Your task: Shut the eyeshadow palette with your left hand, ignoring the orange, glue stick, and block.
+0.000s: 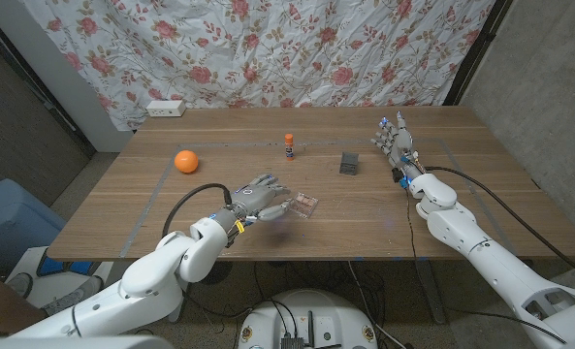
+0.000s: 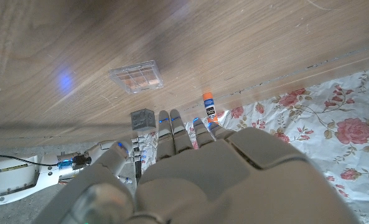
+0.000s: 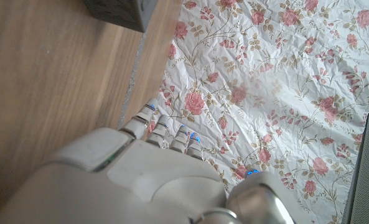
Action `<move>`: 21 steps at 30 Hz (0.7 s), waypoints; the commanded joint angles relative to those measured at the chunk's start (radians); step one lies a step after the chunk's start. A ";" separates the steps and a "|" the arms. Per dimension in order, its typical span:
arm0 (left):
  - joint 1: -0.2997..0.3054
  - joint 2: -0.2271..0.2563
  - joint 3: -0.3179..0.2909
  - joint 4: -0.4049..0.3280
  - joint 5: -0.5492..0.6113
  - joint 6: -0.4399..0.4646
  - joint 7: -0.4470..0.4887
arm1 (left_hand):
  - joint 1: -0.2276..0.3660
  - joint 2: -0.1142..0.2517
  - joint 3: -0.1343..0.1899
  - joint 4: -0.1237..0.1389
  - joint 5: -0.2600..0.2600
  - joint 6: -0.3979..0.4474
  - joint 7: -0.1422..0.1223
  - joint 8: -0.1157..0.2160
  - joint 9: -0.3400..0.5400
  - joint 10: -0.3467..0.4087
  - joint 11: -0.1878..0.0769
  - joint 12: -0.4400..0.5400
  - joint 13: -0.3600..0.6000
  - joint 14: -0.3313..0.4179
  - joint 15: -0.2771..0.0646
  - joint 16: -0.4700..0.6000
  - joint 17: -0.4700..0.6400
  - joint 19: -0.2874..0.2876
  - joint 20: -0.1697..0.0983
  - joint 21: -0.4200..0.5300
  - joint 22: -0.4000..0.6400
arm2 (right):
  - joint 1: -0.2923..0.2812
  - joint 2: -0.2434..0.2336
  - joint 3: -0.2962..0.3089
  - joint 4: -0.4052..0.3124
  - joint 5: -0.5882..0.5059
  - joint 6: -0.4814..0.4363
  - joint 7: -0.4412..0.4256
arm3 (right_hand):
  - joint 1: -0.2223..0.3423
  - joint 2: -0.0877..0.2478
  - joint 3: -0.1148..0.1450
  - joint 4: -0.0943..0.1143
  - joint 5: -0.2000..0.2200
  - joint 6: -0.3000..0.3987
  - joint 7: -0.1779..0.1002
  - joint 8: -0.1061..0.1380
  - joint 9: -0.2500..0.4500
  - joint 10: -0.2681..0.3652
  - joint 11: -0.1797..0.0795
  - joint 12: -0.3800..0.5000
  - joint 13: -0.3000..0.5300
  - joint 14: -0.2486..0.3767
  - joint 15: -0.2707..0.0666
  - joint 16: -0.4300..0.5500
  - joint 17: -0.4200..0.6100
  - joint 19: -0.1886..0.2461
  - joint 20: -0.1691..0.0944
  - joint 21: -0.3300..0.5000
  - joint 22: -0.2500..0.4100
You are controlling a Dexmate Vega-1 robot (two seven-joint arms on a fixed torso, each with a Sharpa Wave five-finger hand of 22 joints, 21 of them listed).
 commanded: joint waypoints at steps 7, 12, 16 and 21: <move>0.022 0.056 -0.019 0.048 -0.097 -0.104 0.068 | -0.014 0.088 -0.057 0.008 0.006 -0.100 -0.023 -0.002 0.003 -0.095 -0.022 -0.002 0.003 -0.070 -0.001 0.002 0.006 -0.083 -0.004 0.002 0.005 | 0.000 0.000 0.000 0.000 0.000 0.000 0.000 | 0.000 0.099 -0.001 0.005 0.003 0.001 -0.009 0.005 0.005 0.002 -0.005 0.005 0.002 -0.004 -0.119 0.003 0.004 0.004 0.000 0.006 0.003; 0.028 0.067 -0.017 0.057 -0.090 -0.116 0.085 | -0.015 0.094 -0.077 0.009 0.006 -0.126 -0.031 0.001 0.003 -0.120 -0.029 -0.002 0.003 -0.101 0.000 0.001 0.007 -0.110 -0.009 0.001 0.006 | 0.000 0.000 0.000 0.000 0.000 0.000 0.000 | 0.000 0.099 -0.001 0.005 0.003 0.000 -0.009 0.005 0.005 0.003 -0.004 0.006 0.002 -0.004 -0.120 0.003 0.004 0.004 0.000 0.006 0.003; 0.023 0.076 -0.009 0.068 -0.074 -0.134 0.093 | -0.015 0.097 -0.090 0.010 0.007 -0.142 -0.039 0.002 0.003 -0.139 -0.030 -0.001 0.002 -0.118 -0.003 0.001 0.008 -0.126 -0.012 0.001 0.007 | 0.000 0.000 0.000 0.000 0.000 0.000 0.000 | 0.000 0.099 -0.001 0.005 0.003 0.000 -0.009 0.005 0.005 0.002 -0.004 0.005 0.002 -0.004 -0.120 0.002 0.004 0.004 0.000 0.006 0.003; 0.005 0.079 0.015 0.080 -0.020 -0.152 0.091 | -0.015 0.103 -0.109 0.010 0.008 -0.176 -0.055 0.000 0.003 -0.172 -0.035 -0.002 0.002 -0.144 -0.010 0.002 0.009 -0.145 -0.013 0.003 0.008 | 0.000 0.000 0.000 0.000 0.000 0.000 0.000 | 0.000 0.099 -0.001 0.005 0.003 0.000 -0.008 0.005 0.005 0.003 -0.003 0.005 0.002 -0.004 -0.120 0.002 0.004 0.004 0.000 0.006 0.003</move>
